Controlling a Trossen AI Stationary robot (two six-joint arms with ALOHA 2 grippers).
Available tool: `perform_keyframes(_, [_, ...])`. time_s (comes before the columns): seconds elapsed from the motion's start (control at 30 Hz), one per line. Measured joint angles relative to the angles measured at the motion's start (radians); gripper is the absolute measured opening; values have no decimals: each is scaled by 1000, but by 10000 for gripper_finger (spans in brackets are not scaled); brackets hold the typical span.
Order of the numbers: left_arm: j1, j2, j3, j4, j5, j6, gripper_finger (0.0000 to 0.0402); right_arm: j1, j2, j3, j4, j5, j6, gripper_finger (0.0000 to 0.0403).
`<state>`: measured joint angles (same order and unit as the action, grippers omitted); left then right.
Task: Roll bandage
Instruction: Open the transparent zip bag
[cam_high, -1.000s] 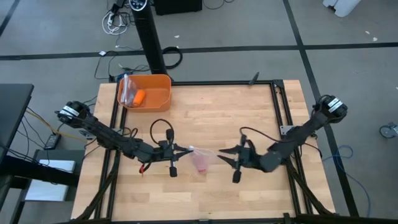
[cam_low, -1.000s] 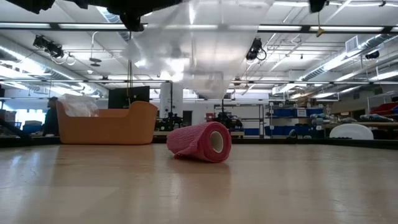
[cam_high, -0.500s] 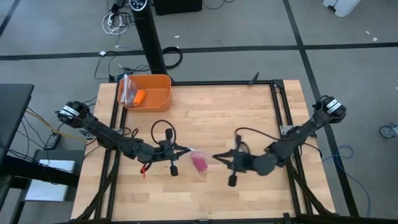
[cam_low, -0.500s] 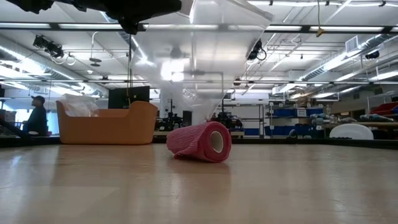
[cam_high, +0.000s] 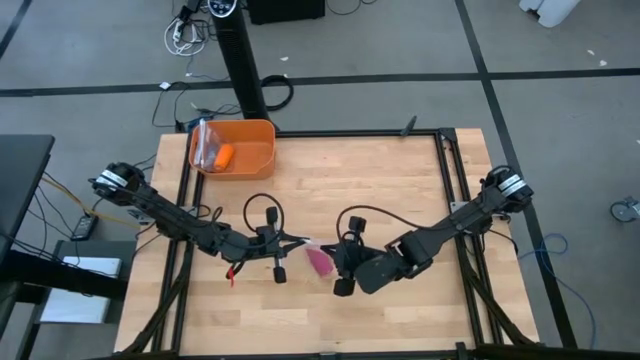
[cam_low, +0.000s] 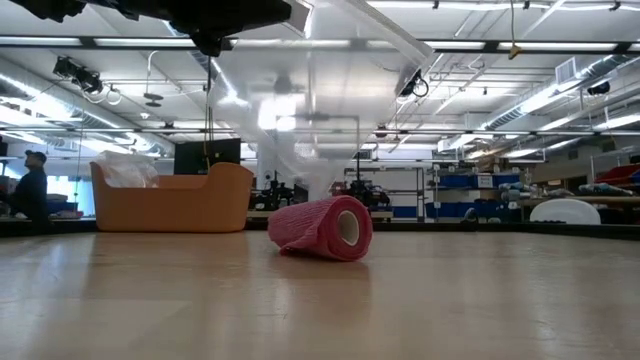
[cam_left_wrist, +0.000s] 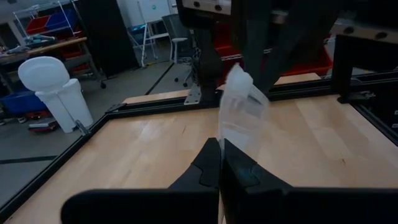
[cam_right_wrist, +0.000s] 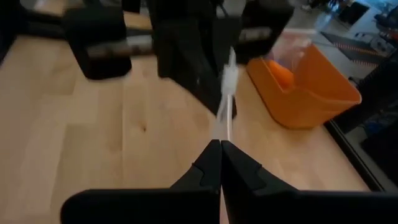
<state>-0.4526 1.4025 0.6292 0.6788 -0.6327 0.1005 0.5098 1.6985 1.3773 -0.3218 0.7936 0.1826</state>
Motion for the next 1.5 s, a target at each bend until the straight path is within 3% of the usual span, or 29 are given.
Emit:
perform_keyframes(0.23, [-1, 0, 0, 6, 1, -1, 1, -10, 0, 1, -72, -8, 81, 1])
perform_keyframes(0.37, [-1, 0, 0, 11, 2, -4, 1, -42, 1, -8, -71, -132, 121, 7])
perform_keyframes(0.47, [-1, 0, 0, 11, 9, -17, 1, -66, 2, -29, -46, -168, 136, 32])
perform_keyframes(0.67, [-4, 0, 1, -14, 17, -35, 1, -76, 3, -35, -12, -133, 142, 116])
perform_keyframes(0.77, [-13, 0, 1, -18, 17, -75, 1, -60, 3, -35, -6, -112, 103, 135])
perform_keyframes(0.87, [-23, 0, 1, -2, 19, -137, 1, -27, 3, -35, -13, -107, 23, 109])
perform_keyframes(1.03, [-27, 0, 1, 32, 19, -212, 1, 18, 22, -35, 4, -99, -116, 13])
perform_keyframes(1.17, [-26, 0, 1, 60, 14, -265, 1, 34, 50, -34, 73, -60, -217, 14])
perform_keyframes(1.37, [-26, 0, 1, 62, 13, -314, 1, 29, 84, -34, 114, 107, -330, 5])
perform_keyframes(1.5, [-27, 0, 1, 58, 15, -322, 1, 13, 85, -34, 140, 89, -288, 34])
